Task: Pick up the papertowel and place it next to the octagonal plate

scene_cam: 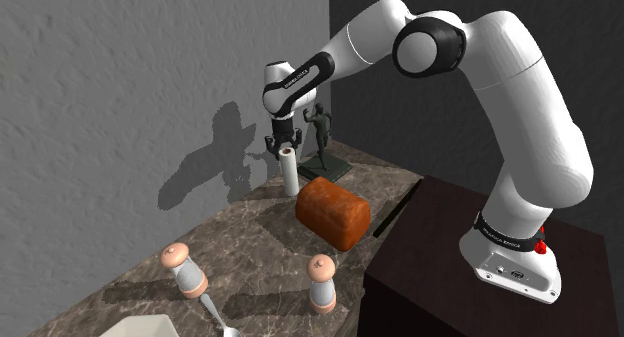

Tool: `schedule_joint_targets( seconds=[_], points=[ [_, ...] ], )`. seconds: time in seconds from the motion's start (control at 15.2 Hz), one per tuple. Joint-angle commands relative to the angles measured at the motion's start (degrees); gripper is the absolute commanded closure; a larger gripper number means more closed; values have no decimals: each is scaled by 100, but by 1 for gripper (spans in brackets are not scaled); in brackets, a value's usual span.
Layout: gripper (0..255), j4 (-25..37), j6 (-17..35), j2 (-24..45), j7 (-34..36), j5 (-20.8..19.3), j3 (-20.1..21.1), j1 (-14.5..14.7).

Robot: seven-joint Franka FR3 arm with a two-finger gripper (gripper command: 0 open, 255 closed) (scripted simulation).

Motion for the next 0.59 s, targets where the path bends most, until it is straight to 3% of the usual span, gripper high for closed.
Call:
schedule_joint_targets(
  seconds=[0.0,0.53],
  points=[
    [255,5,-53,-43,7,2,5,7],
    [255,138,-497,-354,39,-13,-2,7]
  ],
)
